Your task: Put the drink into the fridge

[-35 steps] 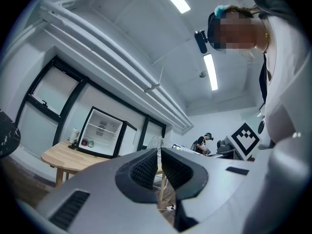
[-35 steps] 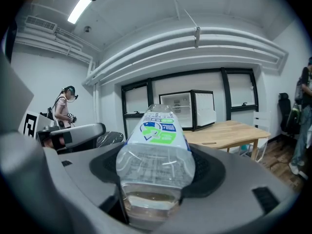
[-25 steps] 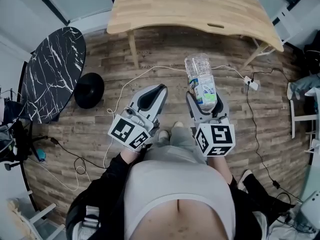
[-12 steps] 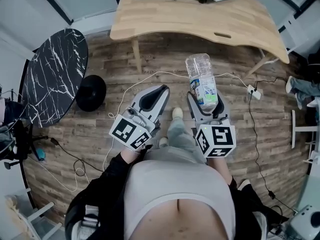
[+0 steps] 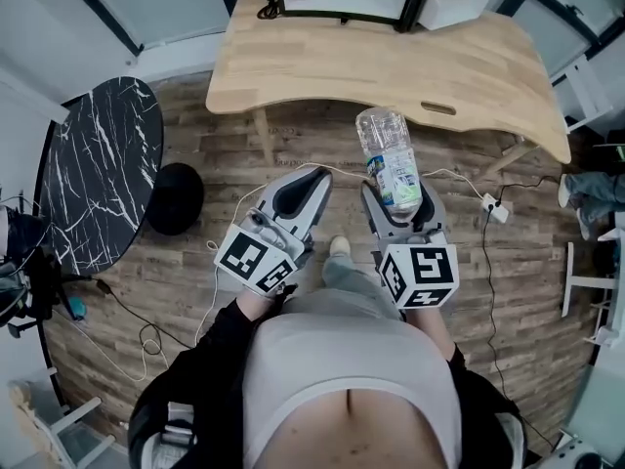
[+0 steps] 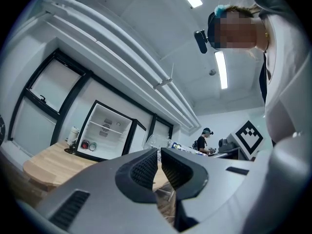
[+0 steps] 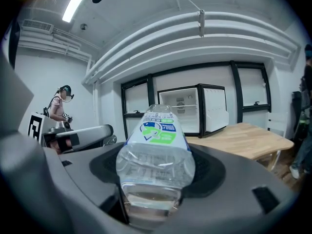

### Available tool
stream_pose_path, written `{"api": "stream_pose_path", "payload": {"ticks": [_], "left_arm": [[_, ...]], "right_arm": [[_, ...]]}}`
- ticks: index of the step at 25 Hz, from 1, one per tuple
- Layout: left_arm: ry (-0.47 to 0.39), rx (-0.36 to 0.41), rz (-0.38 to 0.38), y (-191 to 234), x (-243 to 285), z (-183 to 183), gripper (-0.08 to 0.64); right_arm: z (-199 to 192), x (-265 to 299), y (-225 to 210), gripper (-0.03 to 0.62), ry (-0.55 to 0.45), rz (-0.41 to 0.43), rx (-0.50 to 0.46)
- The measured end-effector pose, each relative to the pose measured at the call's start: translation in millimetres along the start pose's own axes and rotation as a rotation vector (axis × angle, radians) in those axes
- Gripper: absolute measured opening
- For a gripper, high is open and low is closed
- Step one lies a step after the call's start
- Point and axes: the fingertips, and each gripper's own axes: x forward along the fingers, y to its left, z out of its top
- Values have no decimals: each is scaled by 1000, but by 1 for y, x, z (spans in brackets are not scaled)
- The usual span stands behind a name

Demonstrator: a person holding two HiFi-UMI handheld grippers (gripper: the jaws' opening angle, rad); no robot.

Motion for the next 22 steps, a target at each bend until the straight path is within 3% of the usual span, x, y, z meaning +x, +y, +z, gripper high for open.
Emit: {"api": "stream_pose_path", "payload": {"ticks": [12,22], "left_arm": [[-28,23,35,49,91,4,29],[-9,19,61,74,105,4,29]], "right_arm": [[28,73,-58,342,4,69,-17],[33,97,-65,342,12,90,27]]}}
